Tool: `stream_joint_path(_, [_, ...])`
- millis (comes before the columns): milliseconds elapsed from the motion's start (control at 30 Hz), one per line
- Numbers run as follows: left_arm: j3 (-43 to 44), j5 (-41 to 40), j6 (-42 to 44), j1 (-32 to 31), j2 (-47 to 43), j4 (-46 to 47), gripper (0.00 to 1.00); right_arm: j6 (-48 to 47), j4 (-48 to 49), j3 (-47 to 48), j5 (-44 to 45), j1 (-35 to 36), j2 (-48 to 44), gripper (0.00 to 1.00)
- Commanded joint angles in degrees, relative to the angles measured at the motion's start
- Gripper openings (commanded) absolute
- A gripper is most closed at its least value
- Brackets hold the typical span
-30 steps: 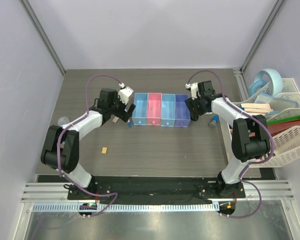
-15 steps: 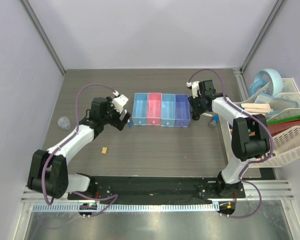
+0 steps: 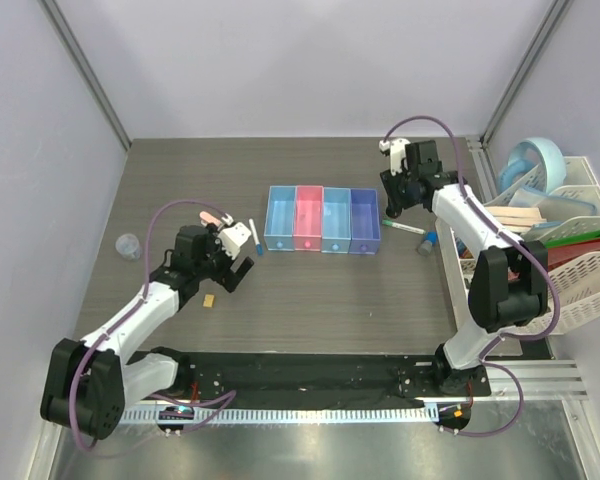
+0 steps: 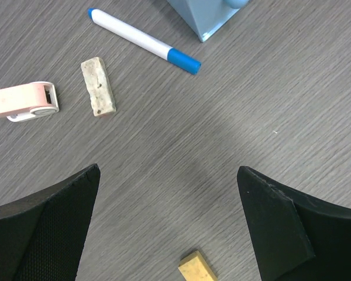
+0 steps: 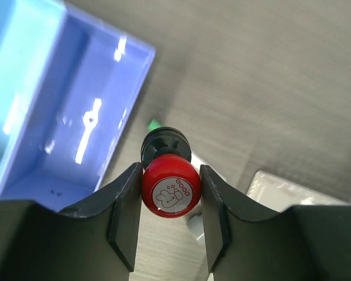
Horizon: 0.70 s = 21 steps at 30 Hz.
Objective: Sort the stationery into containers
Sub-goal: Place the stationery in the storage box.
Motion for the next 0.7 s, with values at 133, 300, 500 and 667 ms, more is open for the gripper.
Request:
stream_joint_path(133, [-0.9,-0.7,0.1,-0.3,-2.4,1.8,1.0,3.4,-1.1,10.3,-3.0,-0.2,-3.1,0.4])
stream_joint_path(300, [-0.8,-0.5,0.0,-0.2,-2.2,1.8,1.0,4.5,-0.6,12.9,-5.4,0.2,0.4,0.4])
stream_joint_path(500, [-0.8,-0.6,-0.1,-0.3,-1.5,1.8,1.0,4.9,0.7,14.3,-8.8,0.8,3.3,0.39])
stream_joint_path(667, [-0.7,-0.9,-0.1,-0.2,-1.1,1.8,1.0,5.0,0.5,15.1,-9.1,2.5,5.5,0.4])
